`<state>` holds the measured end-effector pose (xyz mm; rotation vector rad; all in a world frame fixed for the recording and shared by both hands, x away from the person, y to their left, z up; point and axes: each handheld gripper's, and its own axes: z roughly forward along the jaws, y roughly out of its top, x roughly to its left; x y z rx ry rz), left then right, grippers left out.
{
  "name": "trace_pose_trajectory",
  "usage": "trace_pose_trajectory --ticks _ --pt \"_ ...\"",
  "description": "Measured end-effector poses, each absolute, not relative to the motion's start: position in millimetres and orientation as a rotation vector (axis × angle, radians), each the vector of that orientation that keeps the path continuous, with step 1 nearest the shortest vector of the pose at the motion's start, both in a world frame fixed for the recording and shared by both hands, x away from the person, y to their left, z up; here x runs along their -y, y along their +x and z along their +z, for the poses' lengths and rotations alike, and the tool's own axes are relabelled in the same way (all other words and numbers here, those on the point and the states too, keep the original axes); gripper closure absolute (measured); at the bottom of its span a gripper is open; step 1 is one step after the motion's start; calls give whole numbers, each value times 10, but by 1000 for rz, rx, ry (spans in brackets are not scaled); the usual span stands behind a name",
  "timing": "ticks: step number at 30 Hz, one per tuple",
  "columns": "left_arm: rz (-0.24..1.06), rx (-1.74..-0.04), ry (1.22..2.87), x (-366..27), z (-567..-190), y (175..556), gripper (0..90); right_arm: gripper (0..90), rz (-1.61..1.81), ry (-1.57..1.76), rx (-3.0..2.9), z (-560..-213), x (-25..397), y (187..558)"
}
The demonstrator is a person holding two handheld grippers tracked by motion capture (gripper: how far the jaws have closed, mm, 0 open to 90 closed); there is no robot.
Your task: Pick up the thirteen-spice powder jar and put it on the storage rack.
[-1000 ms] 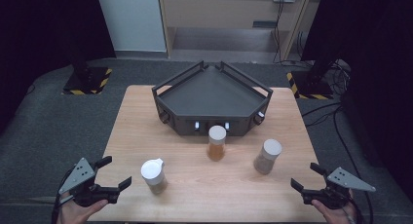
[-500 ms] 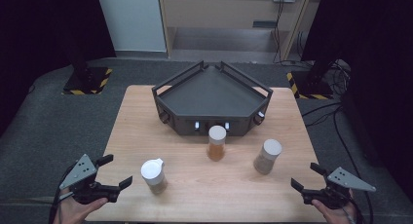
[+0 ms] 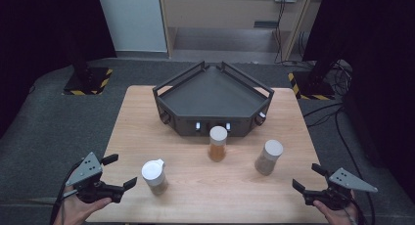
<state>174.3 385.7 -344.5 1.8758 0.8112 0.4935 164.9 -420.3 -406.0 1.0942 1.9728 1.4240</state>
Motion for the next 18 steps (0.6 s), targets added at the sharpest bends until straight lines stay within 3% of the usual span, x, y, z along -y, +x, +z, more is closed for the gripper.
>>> trace_pose_trajectory --ticks 18 --pt "458 -803 1916 -3711 -3404 1838 8 38 1425 1092 -1977 -4061 4206 1655"
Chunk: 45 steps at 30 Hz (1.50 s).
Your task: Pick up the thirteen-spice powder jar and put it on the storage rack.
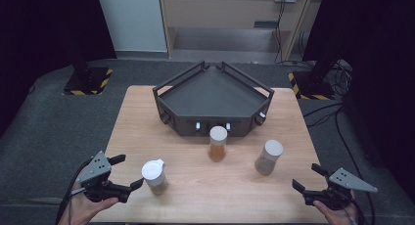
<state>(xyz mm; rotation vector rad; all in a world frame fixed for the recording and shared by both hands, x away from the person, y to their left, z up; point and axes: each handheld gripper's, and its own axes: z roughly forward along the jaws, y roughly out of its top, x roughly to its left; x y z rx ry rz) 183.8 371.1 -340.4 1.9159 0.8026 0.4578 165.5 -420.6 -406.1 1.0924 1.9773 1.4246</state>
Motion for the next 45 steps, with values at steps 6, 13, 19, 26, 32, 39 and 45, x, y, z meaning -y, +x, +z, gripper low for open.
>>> trace_pose_trajectory --ticks 6,13,19,26,32,39,45 --pt "455 -799 1937 -3646 -3414 1868 8 37 1425 1093 -1979 -4060 4206 1657" --pt "451 -808 1957 -3573 -3409 1913 11 37 1423 1094 -1980 -4060 4208 1659" --pt "439 -813 1974 -3516 -3420 1958 13 38 1425 1097 -1981 -4062 4210 1662" --pt "427 -809 1987 -3447 -3435 2015 16 38 1426 1103 -1982 -4060 4208 1662" --pt "421 -804 2001 -3390 -3447 2057 19 42 1423 1098 -1989 -4056 4209 1667" --pt "415 -811 2012 -3347 -3487 2109 26 42 1424 1102 -1984 -4058 4208 1663" --pt "411 -810 2020 -3302 -3525 2151 32 44 1422 1100 -1986 -4057 4209 1665"
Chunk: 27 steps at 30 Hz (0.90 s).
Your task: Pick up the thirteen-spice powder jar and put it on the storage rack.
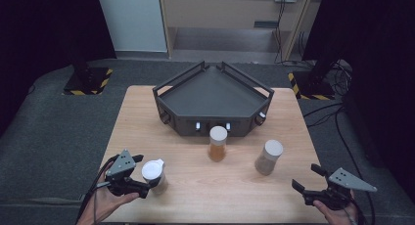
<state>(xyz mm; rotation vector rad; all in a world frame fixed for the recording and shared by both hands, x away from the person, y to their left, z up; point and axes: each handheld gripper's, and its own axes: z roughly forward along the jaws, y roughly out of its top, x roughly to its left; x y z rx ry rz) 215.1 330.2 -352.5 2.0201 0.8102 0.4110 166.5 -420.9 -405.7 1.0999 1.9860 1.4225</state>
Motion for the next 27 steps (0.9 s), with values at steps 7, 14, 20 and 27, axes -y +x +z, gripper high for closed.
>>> trace_pose_trajectory --ticks 7,14,20,27 --pt "408 -811 2029 -3246 -3594 2174 47 45 1422 1100 -1985 -4058 4210 1664" --pt "410 -815 2035 -3224 -3653 2189 76 45 1419 1098 -1986 -4055 4205 1662" --pt "408 -812 2043 -3209 -3684 2199 89 46 1418 1099 -1986 -4055 4205 1662" --pt "413 -822 2037 -3216 -3722 2205 108 47 1418 1100 -1985 -4054 4204 1660"
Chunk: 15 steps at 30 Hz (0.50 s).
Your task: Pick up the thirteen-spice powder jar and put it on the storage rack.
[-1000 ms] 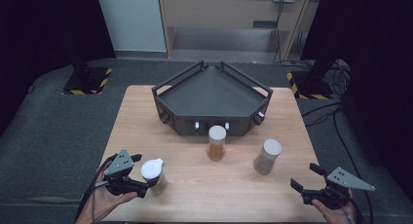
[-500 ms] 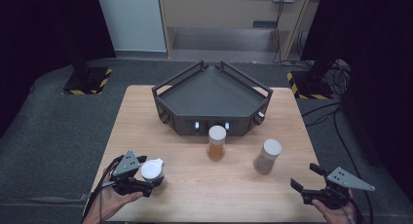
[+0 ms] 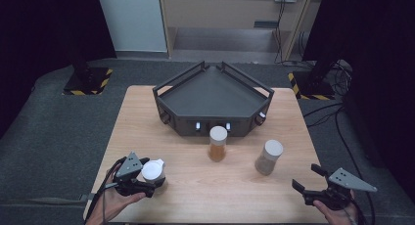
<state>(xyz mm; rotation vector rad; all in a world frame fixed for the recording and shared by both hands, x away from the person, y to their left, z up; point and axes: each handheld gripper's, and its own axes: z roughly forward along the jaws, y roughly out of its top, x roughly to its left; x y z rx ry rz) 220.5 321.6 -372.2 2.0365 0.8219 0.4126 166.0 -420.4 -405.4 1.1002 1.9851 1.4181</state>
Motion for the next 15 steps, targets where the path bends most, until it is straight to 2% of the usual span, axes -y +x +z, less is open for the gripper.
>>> trace_pose_trajectory --ticks 15 --pt "446 -820 2021 -3232 -3746 2145 250 48 1415 1098 -1985 -4053 4201 1660"
